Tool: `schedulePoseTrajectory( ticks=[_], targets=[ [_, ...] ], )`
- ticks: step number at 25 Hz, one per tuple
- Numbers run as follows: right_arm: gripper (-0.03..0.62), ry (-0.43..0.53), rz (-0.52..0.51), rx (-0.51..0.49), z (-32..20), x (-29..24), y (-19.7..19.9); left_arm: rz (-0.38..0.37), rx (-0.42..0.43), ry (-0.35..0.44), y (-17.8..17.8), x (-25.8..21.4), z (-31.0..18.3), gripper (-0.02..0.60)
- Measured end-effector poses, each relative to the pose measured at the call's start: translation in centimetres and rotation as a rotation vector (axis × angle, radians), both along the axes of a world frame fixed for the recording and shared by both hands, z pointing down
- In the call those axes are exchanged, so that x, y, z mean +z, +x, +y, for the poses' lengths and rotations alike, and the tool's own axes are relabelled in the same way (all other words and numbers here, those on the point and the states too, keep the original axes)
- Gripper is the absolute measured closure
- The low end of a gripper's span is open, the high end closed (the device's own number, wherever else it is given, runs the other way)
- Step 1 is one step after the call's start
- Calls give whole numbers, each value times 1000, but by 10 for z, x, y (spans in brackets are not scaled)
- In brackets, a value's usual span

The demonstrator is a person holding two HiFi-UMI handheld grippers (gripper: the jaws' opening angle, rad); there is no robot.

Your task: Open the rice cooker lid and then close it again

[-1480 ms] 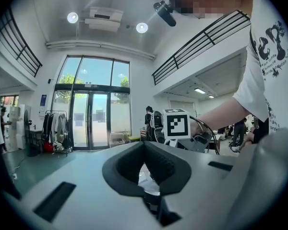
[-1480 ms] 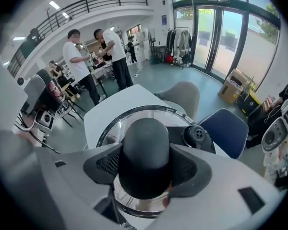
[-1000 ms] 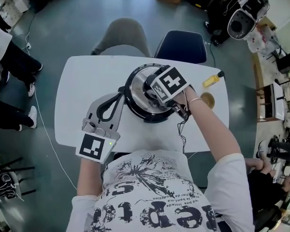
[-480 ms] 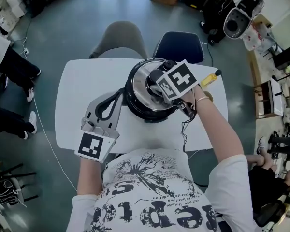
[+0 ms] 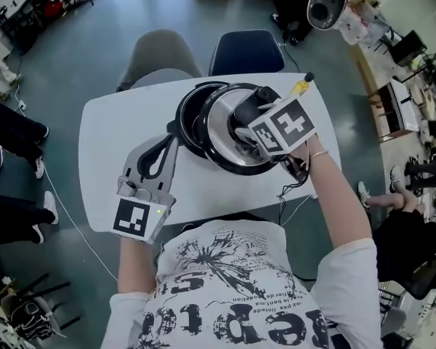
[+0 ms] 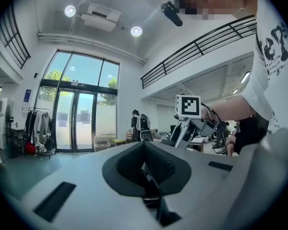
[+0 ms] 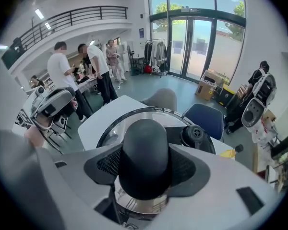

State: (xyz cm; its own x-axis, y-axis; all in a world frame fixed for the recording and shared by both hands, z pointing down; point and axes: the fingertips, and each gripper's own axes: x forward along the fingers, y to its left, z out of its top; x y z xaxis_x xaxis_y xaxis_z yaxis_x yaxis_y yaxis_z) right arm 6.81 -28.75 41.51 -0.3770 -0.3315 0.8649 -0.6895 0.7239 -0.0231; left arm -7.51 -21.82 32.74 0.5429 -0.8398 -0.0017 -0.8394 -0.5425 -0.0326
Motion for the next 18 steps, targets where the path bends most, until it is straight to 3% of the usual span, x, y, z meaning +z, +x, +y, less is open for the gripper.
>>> schedulePoseTrajectory(
  ticks=[4, 10, 18],
  targets=[
    [303, -10, -11, 75, 43, 0, 8, -14, 74, -17, 2, 2, 31, 569],
    [303, -39, -27, 125, 108, 16, -11, -42, 163, -25, -11, 16, 72, 569],
    [303, -84, -40, 184, 181, 31, -24, -49, 238, -66, -20, 19, 123, 569]
  ],
)
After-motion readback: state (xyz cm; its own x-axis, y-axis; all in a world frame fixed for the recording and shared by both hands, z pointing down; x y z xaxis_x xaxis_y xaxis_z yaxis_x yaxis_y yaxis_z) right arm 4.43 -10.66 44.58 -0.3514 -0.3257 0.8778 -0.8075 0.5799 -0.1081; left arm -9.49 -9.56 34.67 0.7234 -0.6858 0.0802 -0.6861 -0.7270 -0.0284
